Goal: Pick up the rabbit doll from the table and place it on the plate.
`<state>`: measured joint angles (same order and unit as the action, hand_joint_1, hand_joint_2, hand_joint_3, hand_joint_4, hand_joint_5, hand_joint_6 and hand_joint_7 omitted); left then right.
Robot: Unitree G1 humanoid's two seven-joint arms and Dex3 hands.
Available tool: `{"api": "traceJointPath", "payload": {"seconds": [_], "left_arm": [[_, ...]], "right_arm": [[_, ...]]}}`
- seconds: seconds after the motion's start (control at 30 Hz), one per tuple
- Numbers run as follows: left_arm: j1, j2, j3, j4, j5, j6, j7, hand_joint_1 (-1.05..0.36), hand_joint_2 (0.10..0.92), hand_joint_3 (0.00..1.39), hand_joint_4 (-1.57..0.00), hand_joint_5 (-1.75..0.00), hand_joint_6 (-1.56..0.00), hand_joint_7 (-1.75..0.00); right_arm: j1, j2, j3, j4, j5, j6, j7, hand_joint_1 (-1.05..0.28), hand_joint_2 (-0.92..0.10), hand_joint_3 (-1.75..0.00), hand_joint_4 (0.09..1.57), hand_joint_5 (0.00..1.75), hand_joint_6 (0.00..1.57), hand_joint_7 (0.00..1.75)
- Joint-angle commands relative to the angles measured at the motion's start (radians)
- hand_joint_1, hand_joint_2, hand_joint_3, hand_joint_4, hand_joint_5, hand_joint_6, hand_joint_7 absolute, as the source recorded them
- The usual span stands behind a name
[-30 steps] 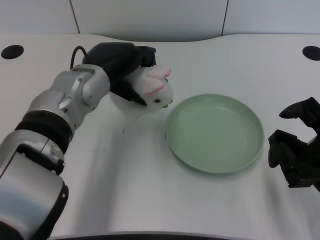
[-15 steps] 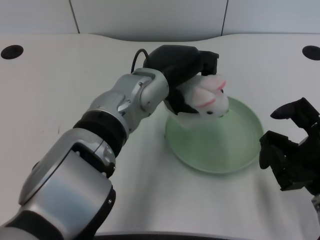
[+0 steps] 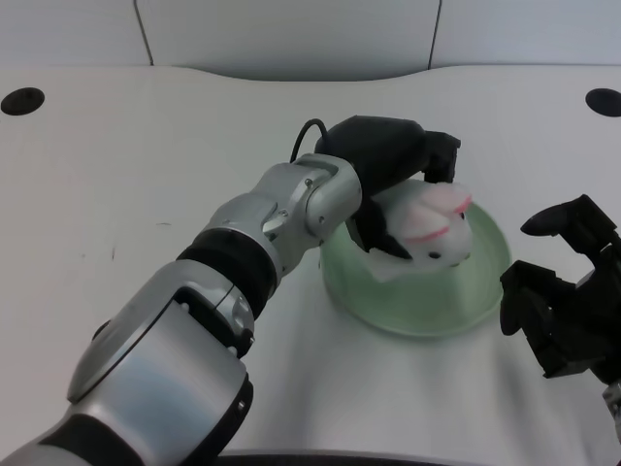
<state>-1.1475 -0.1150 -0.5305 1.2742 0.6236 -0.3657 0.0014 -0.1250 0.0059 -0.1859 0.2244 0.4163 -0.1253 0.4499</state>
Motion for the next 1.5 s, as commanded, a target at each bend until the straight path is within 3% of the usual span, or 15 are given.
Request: {"api": "traceJointPath", "payload": {"seconds": [0.03,0.1,0.2,0.33,0.47,0.57,0.67,0.9,1.07,1.1,1.17,1.2,1.27,1.37,1.5], "left_arm": [[0.01,0.012,0.004,0.01,-0.007,-0.022,-0.018,-0.71,0.809,0.08,-0.4,-1.39,-0.34,-1.11],[0.013,0.019,-0.008,0.009,0.004,-0.03,-0.008,-0.75,0.842,0.04,-0.12,-1.25,-0.1,-1.05],[0.009,0.025,-0.017,0.013,0.008,-0.018,-0.043,-0.79,0.85,0.01,-0.01,-0.93,-0.01,-0.81],[0.001,0.026,-0.038,0.015,0.027,0.019,-0.067,-0.84,0.856,0.01,0.0,-0.4,0.0,-0.4],[0.0,0.025,-0.056,0.014,0.046,0.05,-0.055,-0.86,0.852,0.0,0.0,-0.1,0.0,-0.19],[-0.014,0.027,-0.043,0.022,0.029,0.091,-0.125,-0.88,0.847,0.0,0.0,-0.01,0.0,-0.04],[-0.027,0.038,-0.04,0.019,0.027,0.118,-0.173,-0.95,0.845,0.0,0.0,0.0,0.0,0.0],[0.009,0.15,0.074,-0.042,-0.074,0.043,-0.167,-0.97,0.904,0.03,0.0,0.0,0.0,0.0],[0.054,0.208,0.139,-0.102,-0.14,-0.006,-0.185,-0.96,0.921,0.1,-0.01,-0.01,-0.03,-0.02],[0.119,0.249,0.21,-0.153,-0.225,-0.055,-0.219,-0.96,0.921,0.1,-0.01,-0.01,-0.04,-0.02],[0.248,0.316,0.321,-0.266,-0.361,-0.116,-0.267,-0.82,0.921,0.25,-0.22,-0.14,-0.17,-0.1],[0.304,0.337,0.357,-0.321,-0.405,-0.127,-0.282,-0.77,0.921,0.29,-0.24,-0.34,-0.24,-0.11],[0.427,0.362,0.414,-0.454,-0.487,-0.088,-0.319,-0.68,0.921,0.31,-0.2,-0.74,-0.36,-0.12],[0.609,0.383,0.482,-0.647,-0.589,-0.004,-0.352,-0.6,0.921,0.29,-0.34,-0.84,-0.52,-0.14],[0.783,0.397,0.534,-0.82,-0.67,0.075,-0.371,-0.58,0.921,0.33,-0.52,-0.9,-0.67,-0.17]], "right_arm": [[0.013,-0.012,-0.006,-0.026,0.007,0.006,-0.006,-0.02,0.08,-1.75,1.17,1.54,0.87,1.52],[0.021,-0.016,0.0,-0.045,-0.005,0.016,-0.019,-0.03,0.07,-1.75,1.15,1.53,0.87,1.53],[0.027,-0.015,0.002,-0.063,-0.003,0.027,-0.028,-0.03,0.07,-1.75,1.15,1.54,0.87,1.53],[0.022,-0.009,-0.005,-0.049,0.017,0.023,-0.016,-0.01,0.09,-1.75,1.15,1.55,0.87,1.53],[0.017,-0.01,-0.009,-0.038,0.035,0.028,0.001,-0.02,0.08,-1.75,1.16,1.57,0.87,1.54],[0.011,-0.02,-0.007,-0.027,0.011,0.012,-0.007,-0.02,0.06,-1.75,1.15,1.57,0.86,1.54],[0.006,-0.019,-0.011,-0.022,0.013,0.014,-0.009,-0.02,0.06,-1.75,1.15,1.57,0.86,1.54],[-0.01,-0.018,-0.023,0.014,0.027,-0.001,0.014,-0.04,0.08,-1.75,1.15,1.57,0.87,1.54],[-0.015,-0.016,-0.026,0.031,0.02,-0.021,0.021,-0.04,0.08,-1.75,1.15,1.56,0.87,1.54],[-0.021,-0.019,-0.034,0.047,0.029,-0.024,0.031,-0.04,0.08,-1.75,1.15,1.56,0.87,1.54],[-0.029,-0.024,-0.046,0.065,0.038,-0.016,0.039,-0.05,0.08,-1.75,1.15,1.55,0.87,1.54],[-0.031,-0.026,-0.049,0.067,0.038,-0.009,0.037,-0.07,0.09,-1.75,1.14,1.54,0.86,1.53],[-0.029,-0.03,-0.049,0.055,0.021,-0.007,0.021,-0.05,0.08,-1.75,1.14,1.54,0.86,1.53],[-0.035,-0.039,-0.054,0.058,0.03,-0.005,0.031,0.0,0.07,-1.75,1.14,1.55,0.86,1.54],[-0.035,-0.049,-0.054,0.052,0.019,-0.001,0.022,0.02,0.09,-1.75,1.14,1.56,0.86,1.55]]}}
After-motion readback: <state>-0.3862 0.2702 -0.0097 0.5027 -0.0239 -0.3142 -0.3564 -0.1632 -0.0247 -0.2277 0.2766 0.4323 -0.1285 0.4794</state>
